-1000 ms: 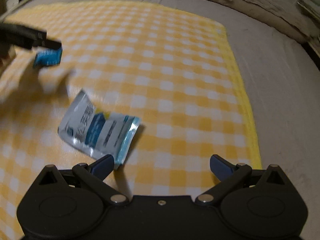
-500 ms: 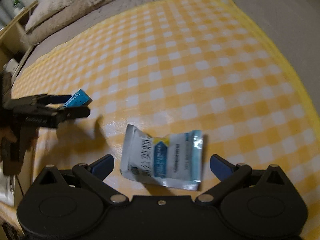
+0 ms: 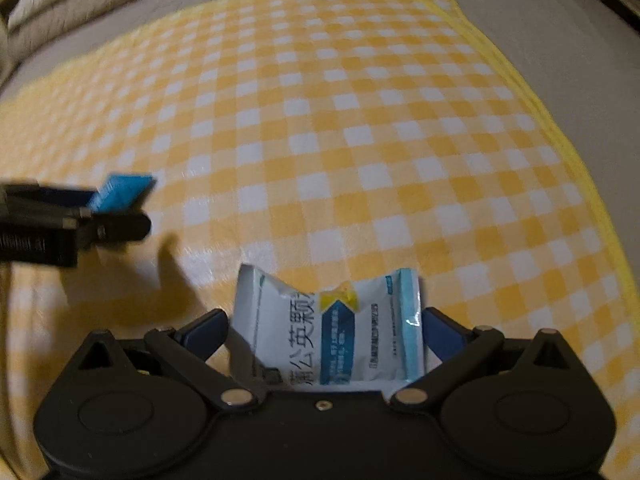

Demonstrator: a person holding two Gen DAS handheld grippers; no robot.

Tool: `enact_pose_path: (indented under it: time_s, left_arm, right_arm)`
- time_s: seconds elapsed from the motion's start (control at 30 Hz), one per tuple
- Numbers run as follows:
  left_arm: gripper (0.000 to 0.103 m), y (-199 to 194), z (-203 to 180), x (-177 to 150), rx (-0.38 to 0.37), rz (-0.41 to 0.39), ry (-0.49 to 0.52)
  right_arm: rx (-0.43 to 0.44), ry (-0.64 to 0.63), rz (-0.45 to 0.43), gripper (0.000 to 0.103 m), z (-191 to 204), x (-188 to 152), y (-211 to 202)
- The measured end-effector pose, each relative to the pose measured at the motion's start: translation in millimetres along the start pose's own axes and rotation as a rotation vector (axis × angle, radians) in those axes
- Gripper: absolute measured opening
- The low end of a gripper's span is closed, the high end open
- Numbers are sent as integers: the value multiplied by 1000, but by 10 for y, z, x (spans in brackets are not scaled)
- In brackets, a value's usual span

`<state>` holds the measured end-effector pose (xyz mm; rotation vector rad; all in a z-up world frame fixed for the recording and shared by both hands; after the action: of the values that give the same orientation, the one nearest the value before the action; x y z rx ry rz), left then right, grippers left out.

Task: Organize soft objects
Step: 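Grasp the blue packet with the left tool while the right tool grasps the white-and-blue sachet, then carry the blue packet and white sachet into the white box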

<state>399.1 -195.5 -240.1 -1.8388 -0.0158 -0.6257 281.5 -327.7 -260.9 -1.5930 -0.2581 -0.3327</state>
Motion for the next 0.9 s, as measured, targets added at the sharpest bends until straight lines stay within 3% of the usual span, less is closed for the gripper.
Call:
enact_pose_path:
  time_s: [0.13,0.2,0.27,0.4,0.57,0.9]
  left_arm:
    - [58,-20,54,9,60,-19,6]
    - [49,-46,95,22,64,-30,-12]
    - [48,-74,116,26,61,-39,-26]
    - [42,-143,98,17,61,-55,-27]
    - [39,-348,50,15,53,-94,-45]
    - [39,-916,-81,-9,50,-198,-79]
  right_arm:
    - [1,10,-2,103,-16,-28,-34]
    - [-5,11,-4,97,-28,-8,-26]
    - [-6,-21,-4,91,-60,-27,-53]
    - [-5,-56,-17,68,7,-40,-172]
    - [29,-18,-46,65,48,-26,-403]
    - [15,39,-192,65,-56,230,-931]
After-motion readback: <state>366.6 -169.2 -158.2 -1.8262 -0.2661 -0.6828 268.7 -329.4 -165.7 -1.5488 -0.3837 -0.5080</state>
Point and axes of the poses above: each gripper's, at about its wrist camera, not at the fingertips, and y roughly the way its jaws point, z to its left, x to its top, the point moved 10 cm from there along y, roughly the way its jaws point, and after that the axes turned 11 degrees about -y, right-handed, at the moved point
